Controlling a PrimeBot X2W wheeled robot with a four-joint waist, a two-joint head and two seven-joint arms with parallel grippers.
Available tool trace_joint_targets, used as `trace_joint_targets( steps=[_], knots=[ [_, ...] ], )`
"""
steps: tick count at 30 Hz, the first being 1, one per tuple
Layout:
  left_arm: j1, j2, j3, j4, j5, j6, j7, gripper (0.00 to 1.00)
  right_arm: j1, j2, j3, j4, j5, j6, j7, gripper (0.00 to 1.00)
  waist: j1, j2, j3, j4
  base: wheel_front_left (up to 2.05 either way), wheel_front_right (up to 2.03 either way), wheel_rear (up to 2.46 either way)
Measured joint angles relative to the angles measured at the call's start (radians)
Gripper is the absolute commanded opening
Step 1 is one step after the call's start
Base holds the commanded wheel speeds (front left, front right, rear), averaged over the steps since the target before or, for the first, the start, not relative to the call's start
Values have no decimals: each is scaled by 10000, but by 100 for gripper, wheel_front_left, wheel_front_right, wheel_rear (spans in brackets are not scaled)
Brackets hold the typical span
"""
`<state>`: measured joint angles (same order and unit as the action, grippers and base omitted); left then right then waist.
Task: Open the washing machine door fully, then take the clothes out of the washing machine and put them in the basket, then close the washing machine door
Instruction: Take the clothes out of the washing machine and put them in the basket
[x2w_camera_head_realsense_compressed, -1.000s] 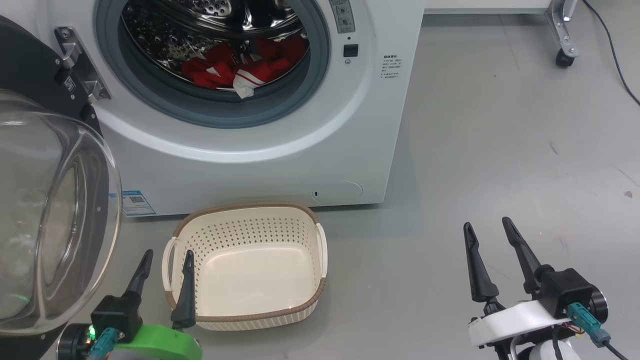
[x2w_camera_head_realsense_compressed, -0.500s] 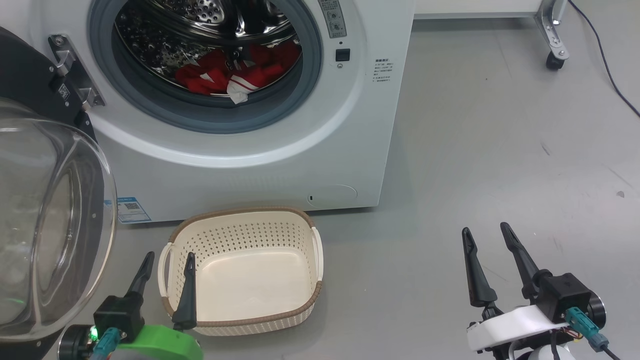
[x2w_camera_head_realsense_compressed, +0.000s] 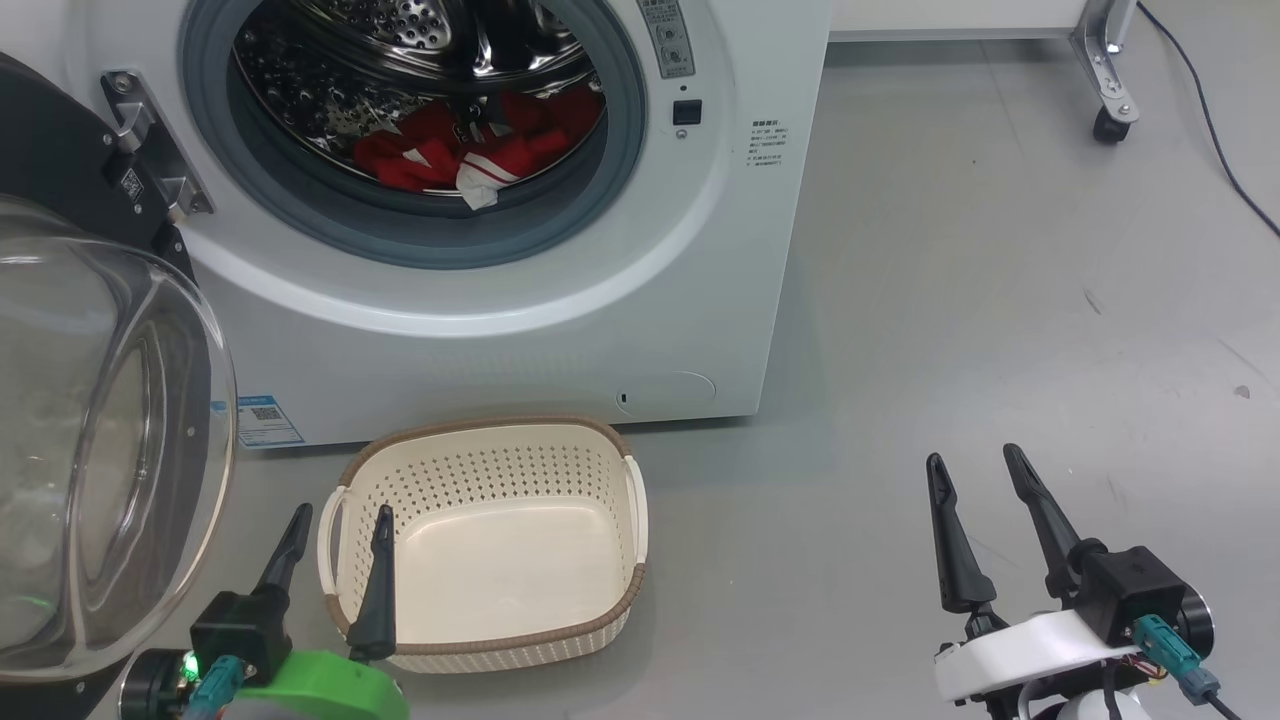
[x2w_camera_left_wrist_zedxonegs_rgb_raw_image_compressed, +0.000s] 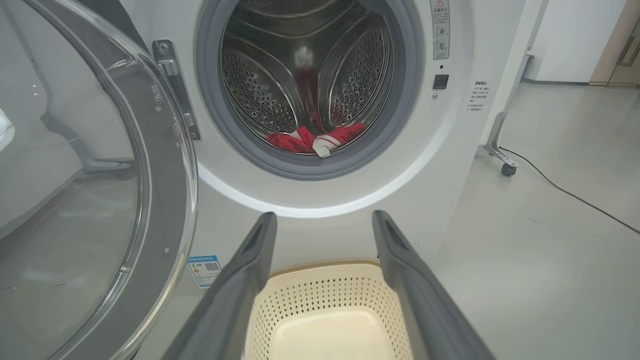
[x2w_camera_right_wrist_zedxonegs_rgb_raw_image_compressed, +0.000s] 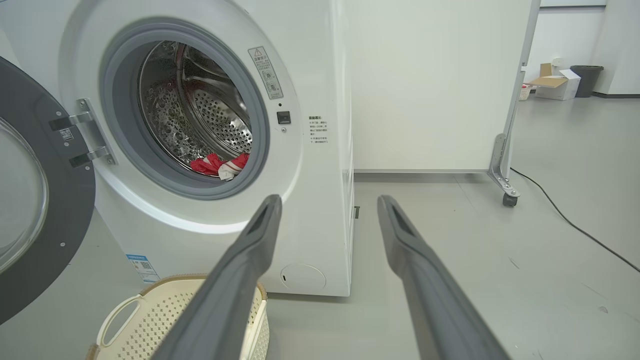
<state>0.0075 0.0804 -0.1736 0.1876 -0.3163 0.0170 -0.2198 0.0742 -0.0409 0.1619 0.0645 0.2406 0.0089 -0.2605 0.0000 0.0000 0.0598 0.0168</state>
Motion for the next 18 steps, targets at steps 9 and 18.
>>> trace_joint_targets(
  steps=[9,18],
  knots=[
    [2,0,-52,-17,13,44,0,100,10,0,4,-36,29,-15,0,100,0,0,-44,28,11,-12,1],
    [23,0,-58,-25,13,58,0,100,155,2,4,-36,27,-15,0,100,0,0,-89,29,48,-48,0]
  ],
)
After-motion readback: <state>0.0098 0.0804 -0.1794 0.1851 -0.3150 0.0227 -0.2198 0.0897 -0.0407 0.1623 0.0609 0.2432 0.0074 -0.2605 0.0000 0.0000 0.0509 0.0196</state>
